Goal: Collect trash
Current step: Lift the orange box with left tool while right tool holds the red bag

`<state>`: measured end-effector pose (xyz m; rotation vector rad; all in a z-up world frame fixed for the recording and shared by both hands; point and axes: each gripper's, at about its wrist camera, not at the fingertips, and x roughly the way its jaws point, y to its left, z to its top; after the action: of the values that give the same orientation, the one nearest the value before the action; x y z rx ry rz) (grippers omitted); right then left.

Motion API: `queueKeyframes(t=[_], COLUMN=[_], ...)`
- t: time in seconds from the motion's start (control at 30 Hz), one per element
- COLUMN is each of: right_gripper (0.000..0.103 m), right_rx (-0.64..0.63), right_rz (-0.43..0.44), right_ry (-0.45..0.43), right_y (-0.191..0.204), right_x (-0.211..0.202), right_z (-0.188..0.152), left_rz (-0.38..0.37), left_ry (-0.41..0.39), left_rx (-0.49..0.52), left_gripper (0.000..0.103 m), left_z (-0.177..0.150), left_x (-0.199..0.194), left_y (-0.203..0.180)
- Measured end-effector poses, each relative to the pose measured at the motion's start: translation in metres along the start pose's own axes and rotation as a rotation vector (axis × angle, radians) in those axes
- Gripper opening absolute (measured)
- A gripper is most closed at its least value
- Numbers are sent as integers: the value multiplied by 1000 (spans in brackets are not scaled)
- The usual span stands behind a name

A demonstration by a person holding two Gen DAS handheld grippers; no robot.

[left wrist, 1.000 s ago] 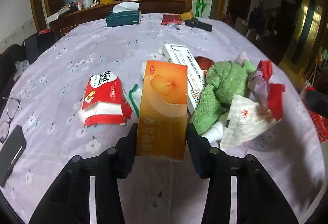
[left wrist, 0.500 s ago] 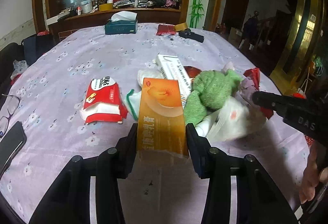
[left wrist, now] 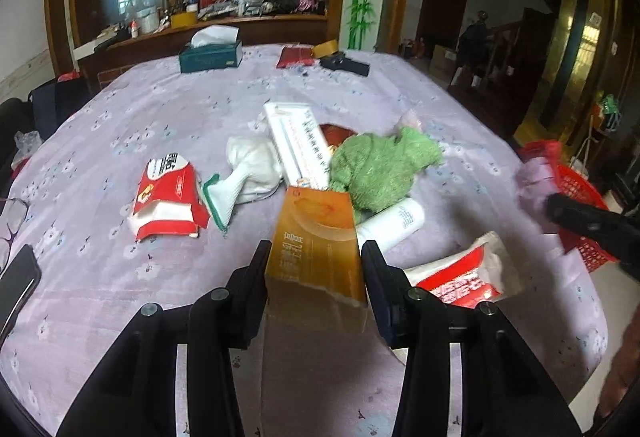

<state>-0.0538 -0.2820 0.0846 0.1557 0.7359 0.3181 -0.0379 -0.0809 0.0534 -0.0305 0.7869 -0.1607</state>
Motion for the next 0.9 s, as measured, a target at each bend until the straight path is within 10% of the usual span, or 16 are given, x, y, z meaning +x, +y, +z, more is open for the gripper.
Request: queueKeyframes(t=[0.9], right_gripper=[9], right_rx=[61], right_rz=[47], right_ry=[-19], right_y=[-27], right_x=[-24], right_z=[-13], left_rz=[-14], left_ry=[154], left_rx=[-100], left_gripper=[44], left_z=[1], left_x=[48], left_y=[18])
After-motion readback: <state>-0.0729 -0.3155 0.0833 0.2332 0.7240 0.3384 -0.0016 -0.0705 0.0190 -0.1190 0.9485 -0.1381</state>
